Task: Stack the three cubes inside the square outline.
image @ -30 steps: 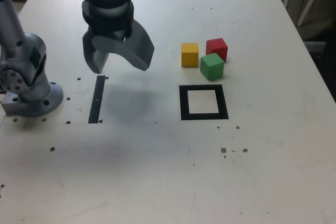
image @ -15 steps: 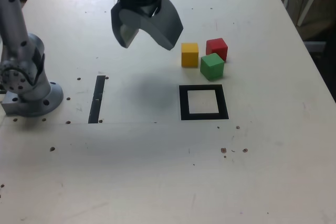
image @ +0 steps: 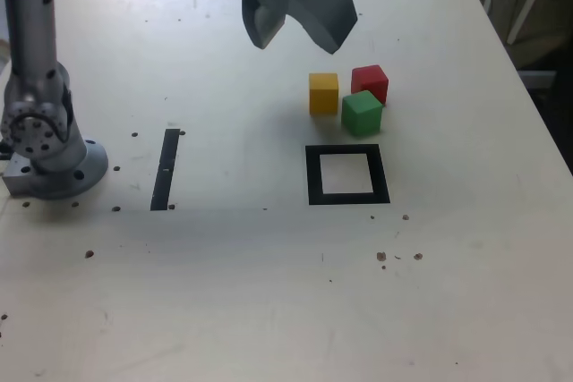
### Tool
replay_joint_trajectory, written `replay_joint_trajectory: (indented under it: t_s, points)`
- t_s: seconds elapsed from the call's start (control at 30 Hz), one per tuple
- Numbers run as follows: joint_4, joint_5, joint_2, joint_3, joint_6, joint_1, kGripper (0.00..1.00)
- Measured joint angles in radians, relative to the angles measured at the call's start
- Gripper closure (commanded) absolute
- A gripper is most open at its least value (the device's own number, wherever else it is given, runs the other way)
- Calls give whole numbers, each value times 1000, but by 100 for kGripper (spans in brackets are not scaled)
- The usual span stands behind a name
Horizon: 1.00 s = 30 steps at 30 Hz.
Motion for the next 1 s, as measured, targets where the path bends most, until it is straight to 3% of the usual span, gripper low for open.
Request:
replay_joint_trajectory:
  t_s: [0.27,0.63,1.0]
  points:
    - [14,14,116,-141,88,54,1]
    - [42,70,299,-324,174,85,1]
    - [39,81,351,-375,267,85,1]
